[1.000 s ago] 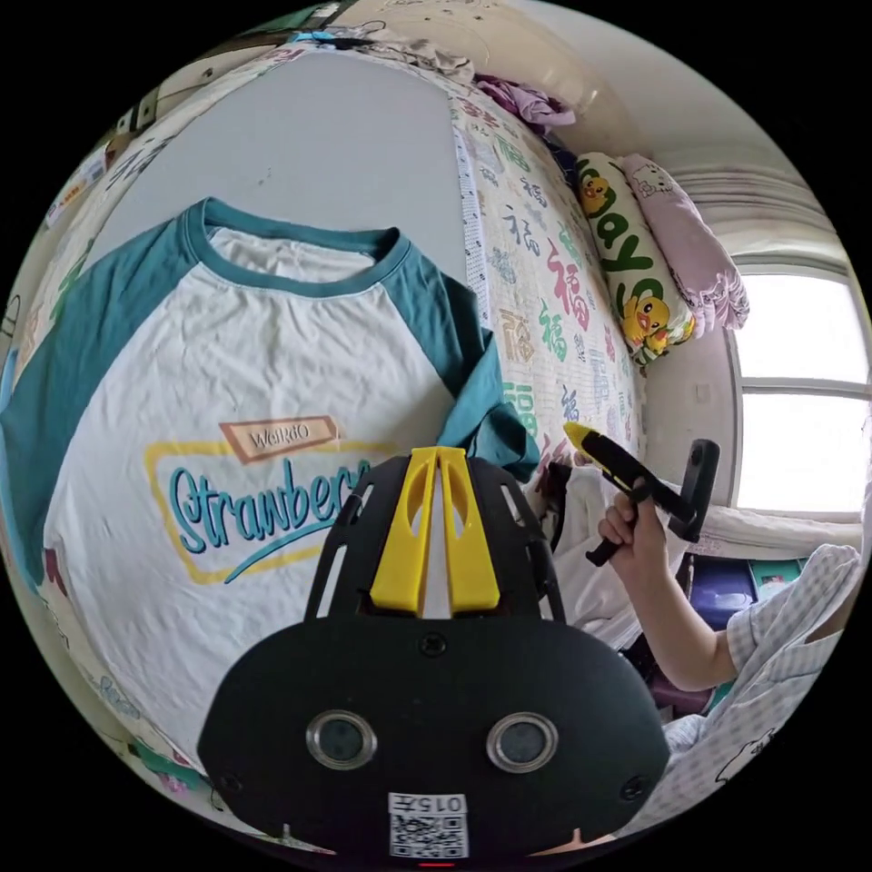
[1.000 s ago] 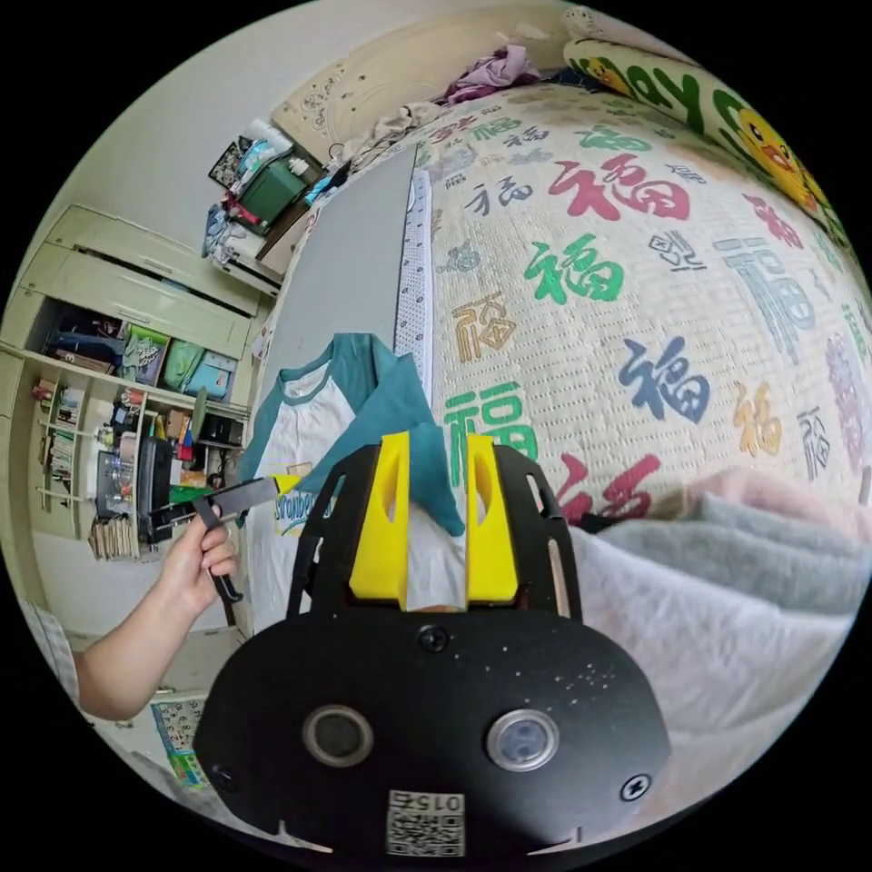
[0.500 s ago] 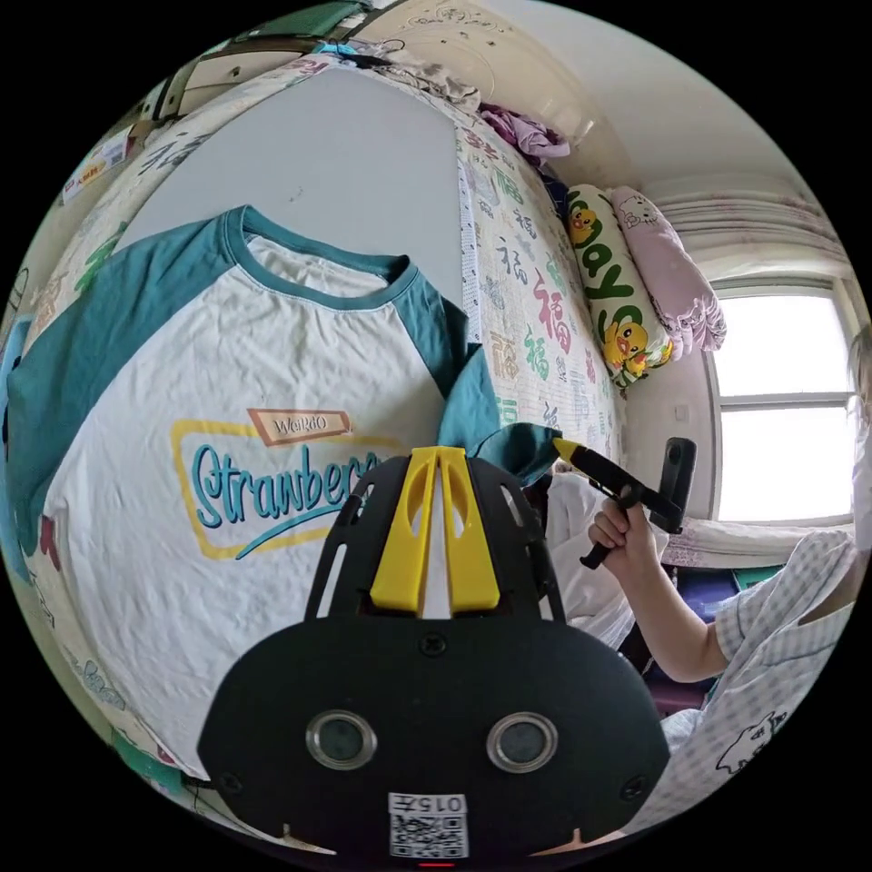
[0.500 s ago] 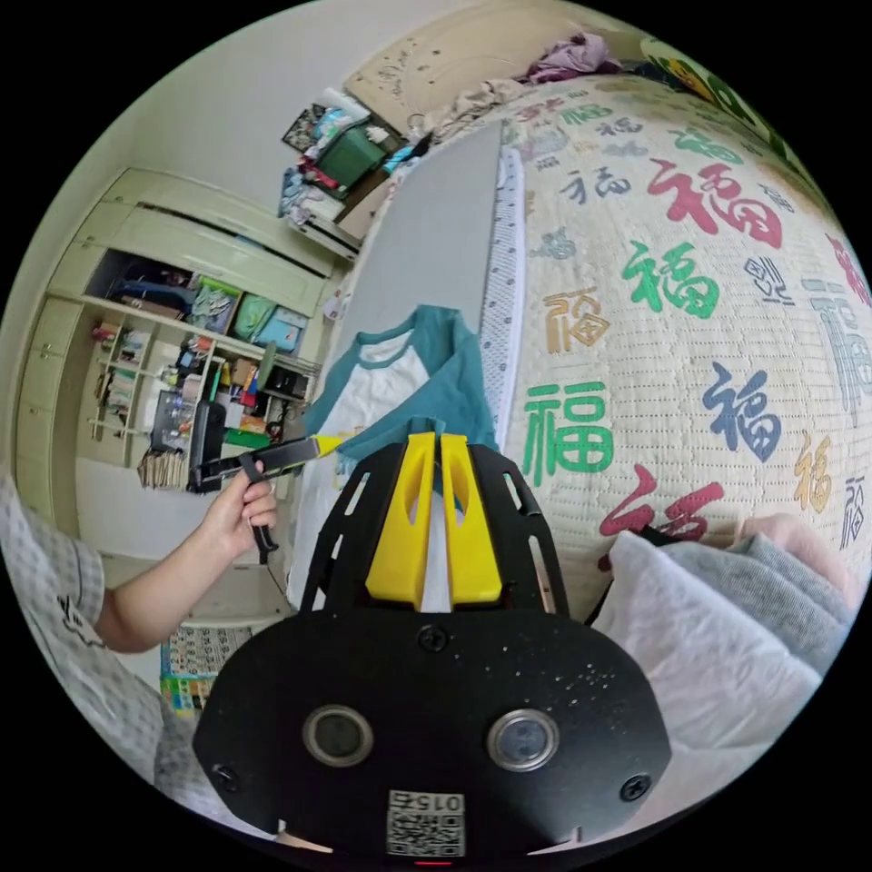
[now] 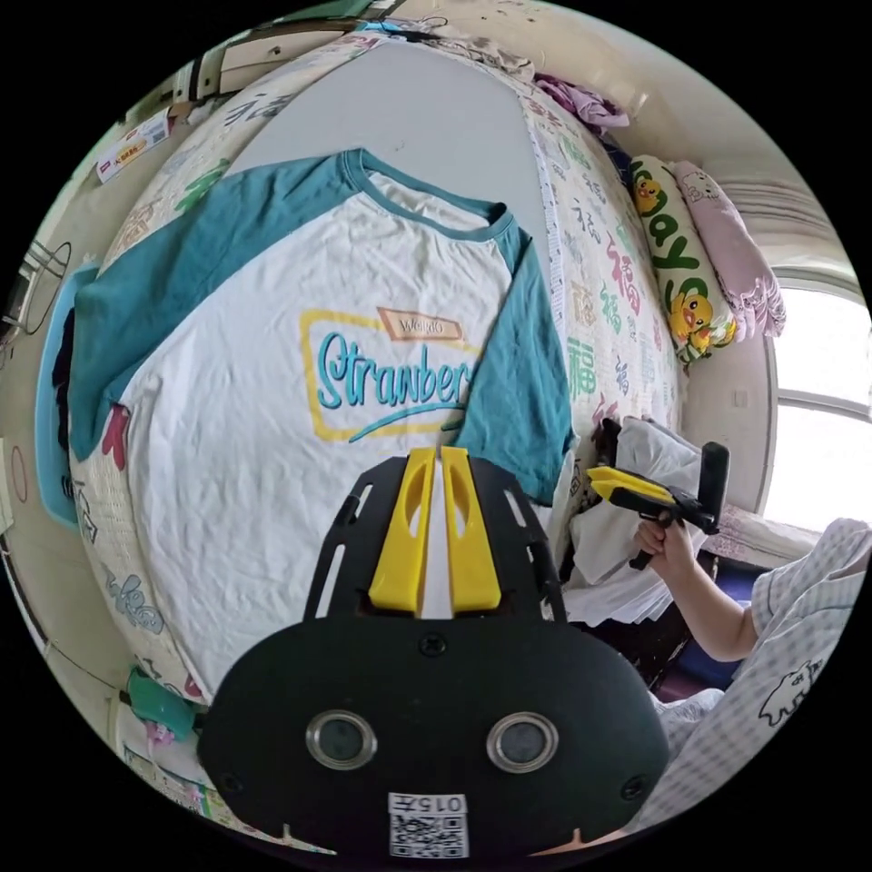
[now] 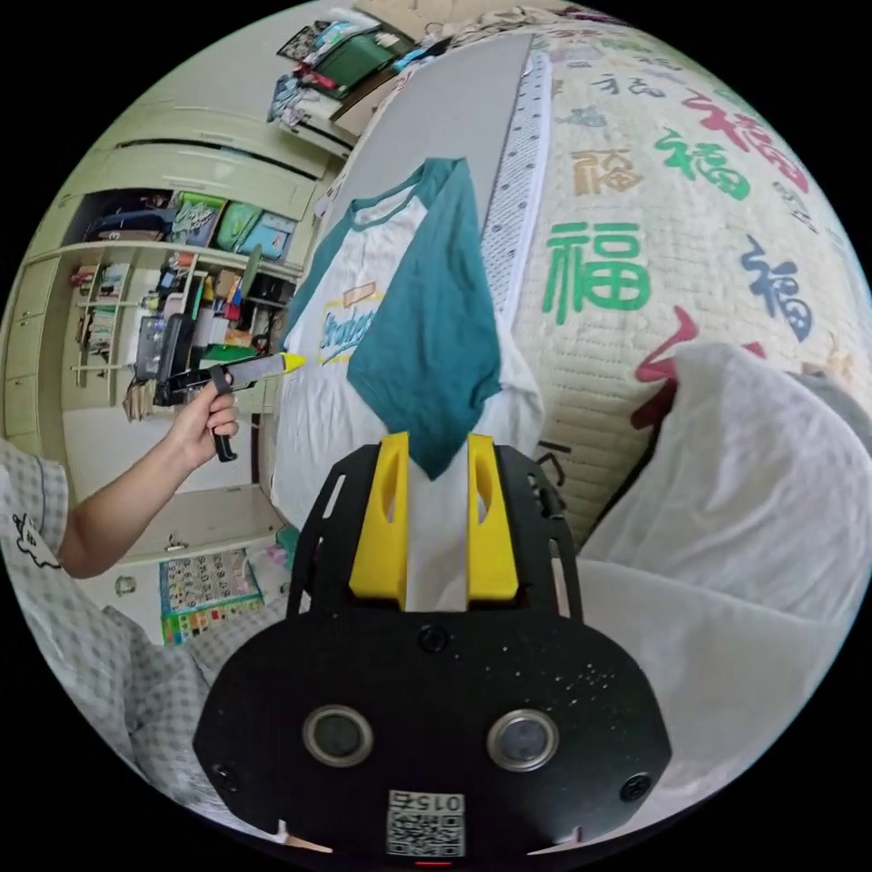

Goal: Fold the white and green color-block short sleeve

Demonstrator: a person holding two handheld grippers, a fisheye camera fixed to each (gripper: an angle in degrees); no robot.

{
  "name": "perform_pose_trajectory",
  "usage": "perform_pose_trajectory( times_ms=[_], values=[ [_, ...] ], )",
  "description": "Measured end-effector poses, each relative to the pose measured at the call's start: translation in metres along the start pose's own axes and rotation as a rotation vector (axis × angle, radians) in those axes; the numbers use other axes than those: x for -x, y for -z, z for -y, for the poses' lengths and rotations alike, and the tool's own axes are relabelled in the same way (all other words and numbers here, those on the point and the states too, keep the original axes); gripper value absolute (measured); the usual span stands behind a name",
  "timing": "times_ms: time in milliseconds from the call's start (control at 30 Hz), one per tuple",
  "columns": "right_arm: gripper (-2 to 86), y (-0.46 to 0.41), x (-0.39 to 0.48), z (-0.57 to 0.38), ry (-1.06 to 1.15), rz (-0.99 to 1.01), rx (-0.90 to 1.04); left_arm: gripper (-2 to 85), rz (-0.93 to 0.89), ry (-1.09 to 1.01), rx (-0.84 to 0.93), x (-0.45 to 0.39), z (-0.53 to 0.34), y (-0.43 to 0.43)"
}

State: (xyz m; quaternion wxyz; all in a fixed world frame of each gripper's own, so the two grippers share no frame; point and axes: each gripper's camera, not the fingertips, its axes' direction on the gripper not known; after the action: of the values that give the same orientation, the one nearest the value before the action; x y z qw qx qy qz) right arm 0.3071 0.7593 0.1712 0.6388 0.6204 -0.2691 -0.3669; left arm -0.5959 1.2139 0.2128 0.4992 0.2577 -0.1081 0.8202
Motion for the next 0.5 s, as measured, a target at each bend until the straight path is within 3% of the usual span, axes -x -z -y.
perform_pose_trajectory(
  times_ms=[167, 367, 500],
  values=[
    [10.1, -0.029, -0.009, 0.029, 0.060, -0.241, 0.034, 5.9, -0.090, -0.090, -0.061, -0.025, 0.073, -0.024],
    [8.4, -0.080, -0.003, 0.054, 0.137, -0.345, 0.090, 6.9, -0.079, -0.125, -0.079, -0.057, 0.146, -0.077],
    [6.1, -0.106, -0.017, 0.065, 0.077, -0.367, 0.099, 5.8, -0.018, -0.197, -0.034, -0.082, 0.171, -0.112]
  ],
)
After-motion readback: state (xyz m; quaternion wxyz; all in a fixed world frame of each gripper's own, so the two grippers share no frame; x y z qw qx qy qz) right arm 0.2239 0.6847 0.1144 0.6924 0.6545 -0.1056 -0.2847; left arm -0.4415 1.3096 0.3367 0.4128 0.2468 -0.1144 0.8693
